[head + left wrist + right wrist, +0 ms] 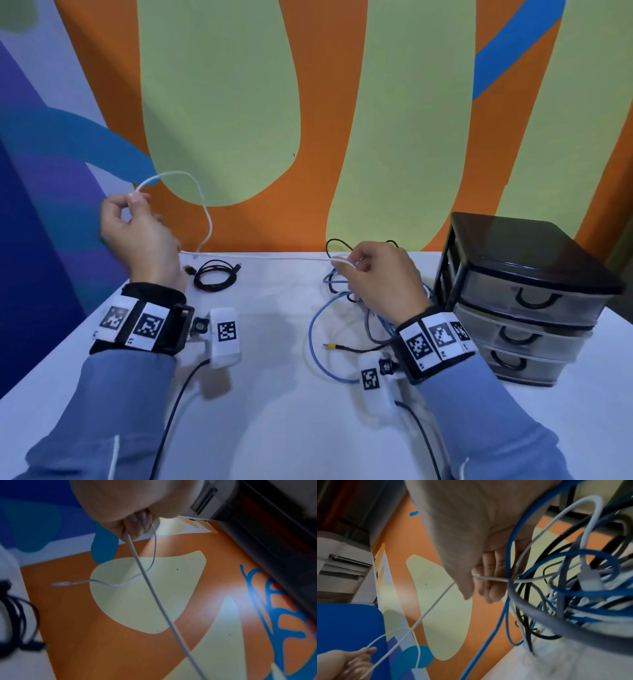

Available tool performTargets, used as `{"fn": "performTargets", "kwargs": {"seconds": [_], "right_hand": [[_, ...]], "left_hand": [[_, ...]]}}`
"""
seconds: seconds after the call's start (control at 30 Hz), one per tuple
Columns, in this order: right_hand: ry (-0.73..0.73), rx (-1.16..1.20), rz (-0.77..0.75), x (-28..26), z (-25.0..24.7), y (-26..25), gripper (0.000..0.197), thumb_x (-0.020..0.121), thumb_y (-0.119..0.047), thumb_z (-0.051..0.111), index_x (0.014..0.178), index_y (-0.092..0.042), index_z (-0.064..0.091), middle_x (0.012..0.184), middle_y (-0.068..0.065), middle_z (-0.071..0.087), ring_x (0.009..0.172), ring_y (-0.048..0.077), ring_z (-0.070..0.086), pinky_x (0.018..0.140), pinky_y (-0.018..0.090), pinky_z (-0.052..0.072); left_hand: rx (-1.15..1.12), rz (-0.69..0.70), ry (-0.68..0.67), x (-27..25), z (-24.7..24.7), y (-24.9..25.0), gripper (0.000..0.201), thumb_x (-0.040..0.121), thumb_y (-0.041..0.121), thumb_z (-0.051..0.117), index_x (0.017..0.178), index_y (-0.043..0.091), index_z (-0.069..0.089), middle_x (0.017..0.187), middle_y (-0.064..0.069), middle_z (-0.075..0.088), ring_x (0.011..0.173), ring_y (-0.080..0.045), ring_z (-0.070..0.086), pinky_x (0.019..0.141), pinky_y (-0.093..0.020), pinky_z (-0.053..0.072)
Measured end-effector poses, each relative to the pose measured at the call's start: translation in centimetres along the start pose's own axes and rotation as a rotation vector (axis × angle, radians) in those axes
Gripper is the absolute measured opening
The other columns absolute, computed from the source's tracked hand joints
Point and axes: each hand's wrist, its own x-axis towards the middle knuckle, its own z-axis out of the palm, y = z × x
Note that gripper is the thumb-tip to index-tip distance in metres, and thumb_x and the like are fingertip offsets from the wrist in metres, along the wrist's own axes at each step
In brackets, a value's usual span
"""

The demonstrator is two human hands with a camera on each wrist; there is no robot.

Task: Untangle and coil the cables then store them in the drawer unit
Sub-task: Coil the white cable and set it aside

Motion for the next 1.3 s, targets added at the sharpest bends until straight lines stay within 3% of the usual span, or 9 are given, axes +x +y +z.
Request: {"fn": "performTargets", "kwargs": {"seconds": [0.2,0.33,0.43,0.5,0.63,0.77,0.93,1.0,1.3], "right_hand": [[-0.006,0.086,-0.143,-0.5,-0.4,-1.5,0.075,0.102,-0.068,0.043,0.054,-0.013,0.030,0.049,0.004,0.027,0.049,0.022,0.027,0.053,0.036,0.027],[-0.033,0.057,-0.131,-0.8,-0.4,-2.1,0.072,0.104,-0.068,0.036,0.056,-0.016,0.026,0.050,0.002,0.026,0.049,0.021,0.027,0.053,0.037,0.029],[-0.043,0.009,-0.135,-0.9,-0.4,-2.2,0.073,0.105,-0.066,0.035,0.055,-0.012,0.034,0.049,0.007,0.037,0.051,0.028,0.040,0.053,0.038,0.033],[-0.034,-0.019,-0.157,-0.8,-0.2,-2.1,0.072,0.106,-0.062,0.035,0.058,-0.009,0.041,0.051,0.011,0.045,0.053,0.031,0.046,0.053,0.039,0.035],[-0.025,0.001,-0.192,-0.7,-0.1,-1.9,0.063,0.103,-0.058,0.043,0.062,-0.011,0.051,0.053,0.005,0.054,0.057,0.027,0.053,0.056,0.042,0.043],[-0.100,-0.050,-0.197,-0.7,-0.2,-1.2,0.009,0.096,-0.026,0.065,0.089,-0.029,0.071,0.070,-0.012,0.067,0.072,0.009,0.061,0.072,0.036,0.053],[-0.057,-0.068,-0.093,-0.1,-0.6,0.5,0.043,0.084,0.004,0.055,0.094,-0.032,0.075,0.092,-0.015,0.076,0.090,0.013,0.069,0.081,0.034,0.056],[-0.073,-0.120,-0.018,0.1,-0.8,0.9,0.038,0.086,0.001,0.055,0.083,-0.032,0.074,0.079,-0.012,0.072,0.076,0.015,0.065,0.068,0.029,0.048],[0.023,0.367,-0.060,-0.1,-0.8,-0.8,0.023,0.110,-0.036,0.047,0.106,-0.028,0.067,0.078,-0.004,0.075,0.074,0.018,0.069,0.079,0.045,0.055]], "left_hand": [[0.868,0.063,-0.674,-1.6,-0.1,-0.9,0.018,0.103,0.023,0.065,0.095,0.029,0.080,0.098,-0.003,0.077,0.086,-0.023,0.063,0.082,-0.036,0.049],[0.946,0.436,-0.919,-5.5,1.7,0.8,0.026,0.105,0.020,0.064,0.127,0.026,0.078,0.140,-0.003,0.063,0.133,-0.023,0.052,0.108,-0.033,0.040],[0.585,0.383,-1.125,-9.3,3.2,2.2,0.033,0.106,0.039,0.063,0.136,0.030,0.073,0.133,0.011,0.070,0.124,-0.005,0.062,0.106,-0.029,0.047],[0.533,0.322,-1.221,-11.5,3.5,2.2,0.037,0.104,0.044,0.066,0.138,0.030,0.070,0.100,0.016,0.078,0.092,-0.002,0.071,0.089,-0.027,0.054],[0.600,0.555,-1.083,-12.1,3.6,1.5,0.013,0.103,0.032,0.068,0.106,0.027,0.080,0.058,0.017,0.055,0.058,-0.007,0.049,0.056,-0.020,0.033],[0.551,0.721,-0.831,-10.1,3.3,2.4,0.019,0.106,0.025,0.064,0.091,0.020,0.075,0.060,0.015,0.055,0.058,-0.002,0.051,0.058,-0.026,0.031],[0.230,0.594,-0.303,-5.8,2.1,4.0,0.023,0.111,0.027,0.049,0.094,0.028,0.065,0.085,0.015,0.063,0.076,-0.002,0.056,0.075,-0.028,0.046],[0.078,0.480,-0.116,-2.6,1.1,3.9,0.025,0.109,0.042,0.051,0.086,0.040,0.062,0.077,0.005,0.057,0.073,-0.025,0.054,0.071,-0.043,0.047],[0.213,0.270,-0.180,-2.3,0.4,1.7,0.027,0.104,0.034,0.052,0.089,0.019,0.069,0.068,0.008,0.043,0.061,-0.011,0.038,0.062,-0.030,0.035]]}}
